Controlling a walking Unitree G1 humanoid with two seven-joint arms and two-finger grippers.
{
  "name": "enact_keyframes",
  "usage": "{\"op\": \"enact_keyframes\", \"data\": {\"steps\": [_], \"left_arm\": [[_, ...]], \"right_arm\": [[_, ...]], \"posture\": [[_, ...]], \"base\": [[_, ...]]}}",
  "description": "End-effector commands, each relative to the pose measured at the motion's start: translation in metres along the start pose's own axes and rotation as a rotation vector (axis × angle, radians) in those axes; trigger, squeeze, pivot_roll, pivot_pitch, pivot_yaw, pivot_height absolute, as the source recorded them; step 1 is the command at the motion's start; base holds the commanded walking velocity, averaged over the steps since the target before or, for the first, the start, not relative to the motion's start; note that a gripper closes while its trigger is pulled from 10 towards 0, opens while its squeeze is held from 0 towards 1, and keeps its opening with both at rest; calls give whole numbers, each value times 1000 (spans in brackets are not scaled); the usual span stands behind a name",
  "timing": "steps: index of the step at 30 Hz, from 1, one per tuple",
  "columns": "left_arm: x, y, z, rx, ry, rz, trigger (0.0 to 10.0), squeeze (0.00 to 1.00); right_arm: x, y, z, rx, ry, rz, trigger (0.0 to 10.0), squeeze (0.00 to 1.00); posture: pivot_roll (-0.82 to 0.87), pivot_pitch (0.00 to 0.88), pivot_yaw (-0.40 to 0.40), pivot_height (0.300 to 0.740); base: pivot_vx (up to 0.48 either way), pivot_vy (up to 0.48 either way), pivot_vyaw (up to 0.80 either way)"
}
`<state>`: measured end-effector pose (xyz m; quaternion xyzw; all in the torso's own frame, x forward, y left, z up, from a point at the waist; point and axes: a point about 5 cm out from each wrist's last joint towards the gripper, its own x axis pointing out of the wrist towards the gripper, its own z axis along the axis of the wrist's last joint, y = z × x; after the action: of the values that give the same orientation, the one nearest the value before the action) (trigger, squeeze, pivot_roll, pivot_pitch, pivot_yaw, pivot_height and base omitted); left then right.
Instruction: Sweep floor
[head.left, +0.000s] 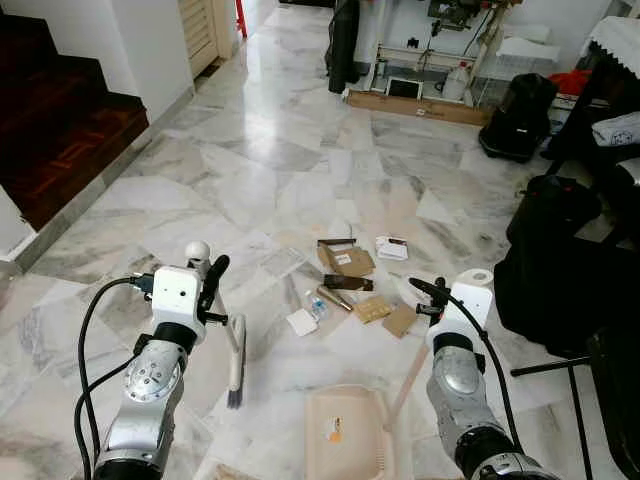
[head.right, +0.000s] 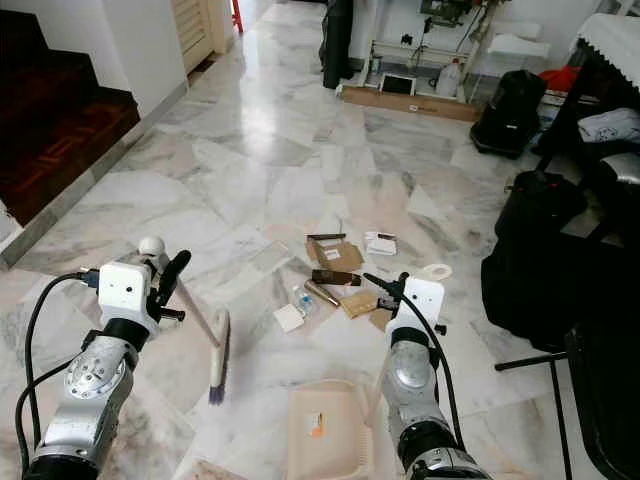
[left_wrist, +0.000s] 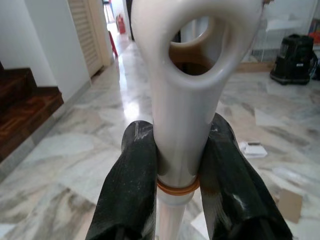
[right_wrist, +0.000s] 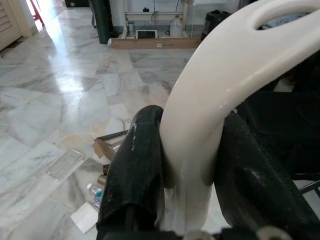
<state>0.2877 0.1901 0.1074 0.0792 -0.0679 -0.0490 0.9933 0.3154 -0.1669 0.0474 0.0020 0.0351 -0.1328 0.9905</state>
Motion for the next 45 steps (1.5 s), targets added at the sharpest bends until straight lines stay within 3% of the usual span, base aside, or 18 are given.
{"op": "enact_keyframes", "data": {"steps": [1,8,31,45], "left_arm": [[-3,0,-2,-6,-6,-1,10000,0],[-9,-4,-9,-14,22,-2,10000,0],[-10,3,-8,-33,32,52,10000,0],[-10,4,-8,-27,42,49,10000,0]], "right_arm": [[5,-2,10,1,-45,-2,10000,0],[10,-5,20,3,-92,20,10000,0],[4,4,12,-5,-65,48,10000,0],[4,0,9,29,-29,5,10000,0]], "posture": [[130,0,-66,740],[120,8,-75,740],[132,30,-68,740],[136,28,-62,740]], "base": [[0,0,0],[0,0,0],[0,0,0],[0,415,-143]]}}
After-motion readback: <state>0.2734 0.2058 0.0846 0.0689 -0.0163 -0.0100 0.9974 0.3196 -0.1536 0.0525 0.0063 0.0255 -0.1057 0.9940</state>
